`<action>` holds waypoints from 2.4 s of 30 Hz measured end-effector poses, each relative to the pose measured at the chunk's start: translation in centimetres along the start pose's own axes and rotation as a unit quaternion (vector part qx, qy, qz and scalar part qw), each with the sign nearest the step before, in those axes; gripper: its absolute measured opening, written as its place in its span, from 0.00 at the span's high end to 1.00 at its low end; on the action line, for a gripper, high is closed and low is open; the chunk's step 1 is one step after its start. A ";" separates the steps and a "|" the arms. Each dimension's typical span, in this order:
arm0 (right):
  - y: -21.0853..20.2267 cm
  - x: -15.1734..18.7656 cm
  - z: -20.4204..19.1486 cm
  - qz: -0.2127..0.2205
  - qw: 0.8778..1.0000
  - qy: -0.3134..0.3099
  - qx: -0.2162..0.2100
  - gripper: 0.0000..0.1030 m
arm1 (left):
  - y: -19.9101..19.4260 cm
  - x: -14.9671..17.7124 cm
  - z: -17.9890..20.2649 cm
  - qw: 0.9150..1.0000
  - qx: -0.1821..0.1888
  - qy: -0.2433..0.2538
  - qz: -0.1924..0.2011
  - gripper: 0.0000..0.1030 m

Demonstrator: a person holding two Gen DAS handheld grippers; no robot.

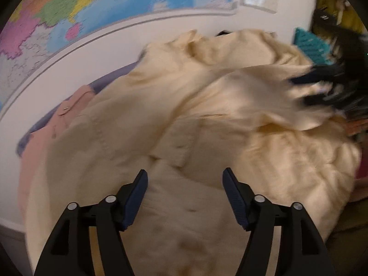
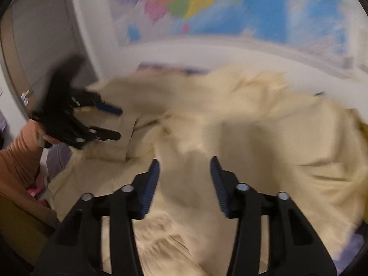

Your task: Fold large clothes

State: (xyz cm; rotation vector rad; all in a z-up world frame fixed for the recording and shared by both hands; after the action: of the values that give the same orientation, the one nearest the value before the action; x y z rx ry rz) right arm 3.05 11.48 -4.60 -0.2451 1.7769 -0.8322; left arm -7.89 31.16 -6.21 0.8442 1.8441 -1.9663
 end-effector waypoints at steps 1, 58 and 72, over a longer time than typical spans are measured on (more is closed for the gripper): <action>1.8 0.7 -0.5 -0.025 1.000 -0.003 -0.013 0.70 | -0.1 0.1 0.6 1.000 0.005 0.005 0.003 0.31; 7.3 -12.2 -11.1 0.031 0.984 -0.039 -0.170 0.85 | -15.7 4.5 -9.7 0.957 -0.064 -0.184 0.214 0.21; -8.0 -3.0 13.0 0.041 0.980 0.178 0.072 0.99 | -6.3 1.0 -3.5 0.982 0.000 -0.131 0.132 0.21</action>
State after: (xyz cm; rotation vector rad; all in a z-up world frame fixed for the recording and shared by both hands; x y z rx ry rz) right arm 13.99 1.89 0.81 0.0781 2.0316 -0.9856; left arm -11.71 35.50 -1.79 0.7455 1.4999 -1.8126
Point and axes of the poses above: each gripper's, at about its wrist camera, not at the fingertips, and y roughly the way its jaws point, z to its right, x to its underside, the point moved 9 cm from there along y, roughly the way its jaws point, and after that the axes turned 5 degrees about z, right-handed, at the moved point
